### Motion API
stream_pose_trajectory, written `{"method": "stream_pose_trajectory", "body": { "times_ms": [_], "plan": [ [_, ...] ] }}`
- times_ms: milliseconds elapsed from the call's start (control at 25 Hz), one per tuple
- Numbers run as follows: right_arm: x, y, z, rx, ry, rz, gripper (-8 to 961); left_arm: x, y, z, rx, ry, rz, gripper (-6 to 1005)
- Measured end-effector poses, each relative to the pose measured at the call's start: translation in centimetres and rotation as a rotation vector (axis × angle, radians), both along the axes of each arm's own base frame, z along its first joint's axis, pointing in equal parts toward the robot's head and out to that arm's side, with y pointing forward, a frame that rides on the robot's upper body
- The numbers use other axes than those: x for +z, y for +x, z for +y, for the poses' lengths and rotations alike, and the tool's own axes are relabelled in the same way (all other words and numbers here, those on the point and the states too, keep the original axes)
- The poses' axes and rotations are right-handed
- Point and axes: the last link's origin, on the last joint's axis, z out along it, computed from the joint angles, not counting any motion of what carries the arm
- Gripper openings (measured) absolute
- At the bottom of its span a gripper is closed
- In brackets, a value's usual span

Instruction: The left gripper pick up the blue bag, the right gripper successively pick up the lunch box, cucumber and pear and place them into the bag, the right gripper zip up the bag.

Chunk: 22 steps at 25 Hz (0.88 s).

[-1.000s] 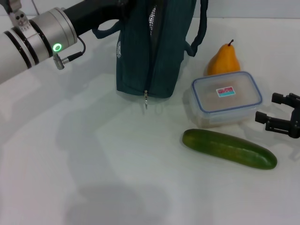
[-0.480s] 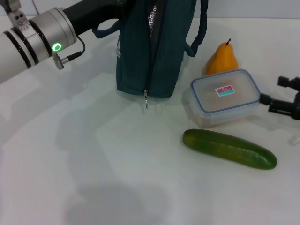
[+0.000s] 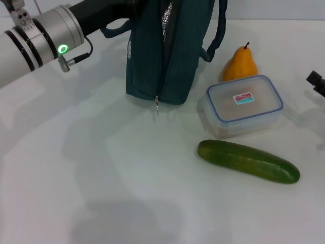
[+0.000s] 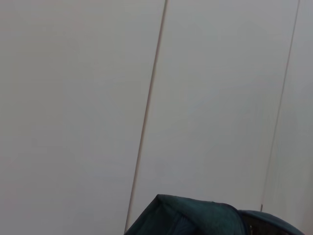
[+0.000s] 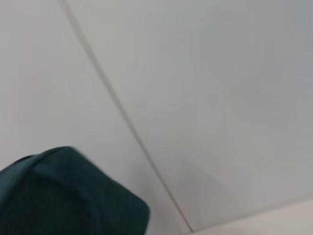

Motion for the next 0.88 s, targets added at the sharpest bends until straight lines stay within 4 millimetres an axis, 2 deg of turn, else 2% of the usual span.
{"method": "stream_pose_trajectory", "body": {
  "times_ms": [200,440,680,880],
  "plan": [
    [-2.0,-0.5,0.5,-0.106,-0.067,0.165,878,-0.2,0.2,-0.1,-0.025,0.006,0.018,45],
    [-3.7,-1.1,0.0,-0.189,-0.167,0.347,878,-0.9,0.8,-0.6,-0.062,-0.004,0.025,46],
    [-4.0,-1.4,-0.7,-0.206,-0.214,0.46,878,-0.9,1.0,-0.8,-0.087,-0.004,0.018,46],
    [-3.6,-1.9,-0.3,-0.206,-0.285,0.519,877,-0.6,1.0,-1.4,-0.112,-0.011,-0.003,45]
  ]
}}
